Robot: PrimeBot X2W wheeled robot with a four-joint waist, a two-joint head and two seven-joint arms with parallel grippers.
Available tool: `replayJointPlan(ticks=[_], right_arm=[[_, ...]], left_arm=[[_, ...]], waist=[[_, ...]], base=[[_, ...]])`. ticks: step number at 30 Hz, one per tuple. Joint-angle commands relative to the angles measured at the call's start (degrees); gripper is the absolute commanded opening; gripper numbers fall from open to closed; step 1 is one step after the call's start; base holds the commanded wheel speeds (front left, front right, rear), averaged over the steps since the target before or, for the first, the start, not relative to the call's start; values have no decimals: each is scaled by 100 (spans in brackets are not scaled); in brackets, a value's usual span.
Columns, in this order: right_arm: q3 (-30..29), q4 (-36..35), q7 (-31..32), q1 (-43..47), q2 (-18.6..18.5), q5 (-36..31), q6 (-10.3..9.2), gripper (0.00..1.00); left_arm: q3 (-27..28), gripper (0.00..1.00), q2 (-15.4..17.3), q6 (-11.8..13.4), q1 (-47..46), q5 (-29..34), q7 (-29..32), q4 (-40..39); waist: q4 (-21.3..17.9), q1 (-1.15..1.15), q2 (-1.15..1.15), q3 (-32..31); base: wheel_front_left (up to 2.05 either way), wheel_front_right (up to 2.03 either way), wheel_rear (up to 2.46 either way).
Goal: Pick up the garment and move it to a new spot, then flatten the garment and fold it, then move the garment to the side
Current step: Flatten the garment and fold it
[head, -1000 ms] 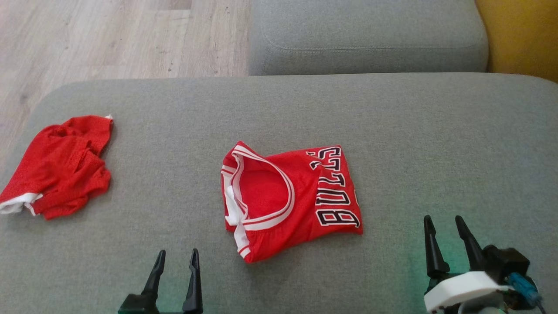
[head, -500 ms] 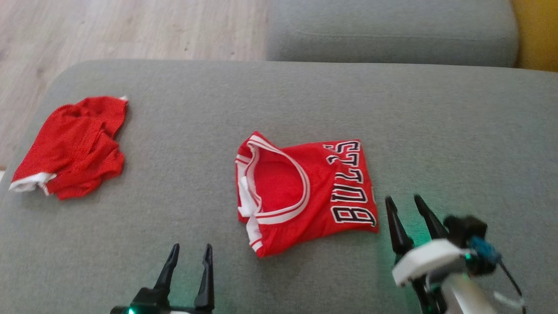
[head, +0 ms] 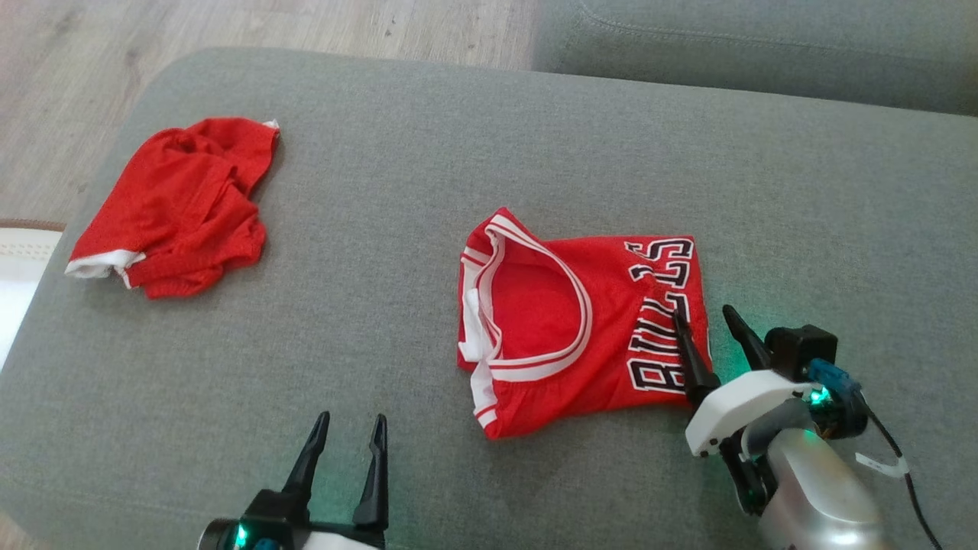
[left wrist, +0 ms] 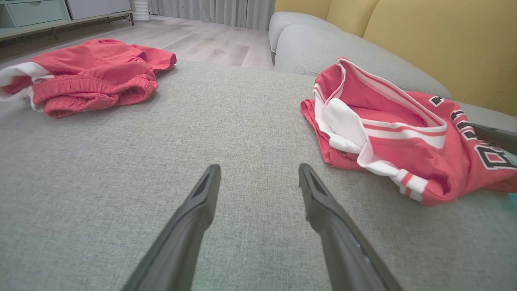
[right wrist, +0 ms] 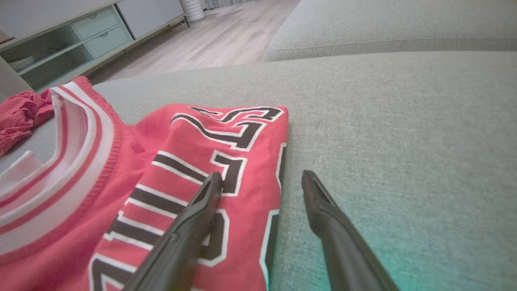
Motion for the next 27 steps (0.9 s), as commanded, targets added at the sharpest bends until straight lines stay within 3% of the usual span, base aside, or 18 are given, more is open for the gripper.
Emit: replayJointPlan(ticks=[1,11,12,14,15,22,27], right_arm=[[76,-37,-67,-237,-4,-50,11,100],[140,167,-85,-369,-4,-75,11,100],[141,191,-85,-381,-4,-104,11,91],[155,253,-86,-403,-4,-161,11,35],[161,277,-86,-433,-4,-207,11,0],[-262,111,-87,-442,-4,-276,11,0],[-677,-609,-87,-108,-4,76,11,0]], left_arm=[[129,100,-5,7,-257,-41,-46,-171],[37,100,-5,17,-368,-85,-46,-170],[29,100,-5,15,-377,-89,-46,-171],[17,100,-5,11,-393,-96,-46,-167],[7,100,-5,11,-412,-97,-46,-158],[14,100,-5,18,-445,-101,-46,-147],[42,100,-5,31,-425,-133,-46,-170]], waist=[[19,-1,0,41],[12,-1,0,139],[12,-1,0,151],[14,-1,0,174],[17,-1,0,203],[20,-1,0,267],[-18,-1,0,244]], base=[[0,0,0],[0,0,0],[0,0,0],[0,0,0],[0,0,0],[0,0,0],[0,0,0]])
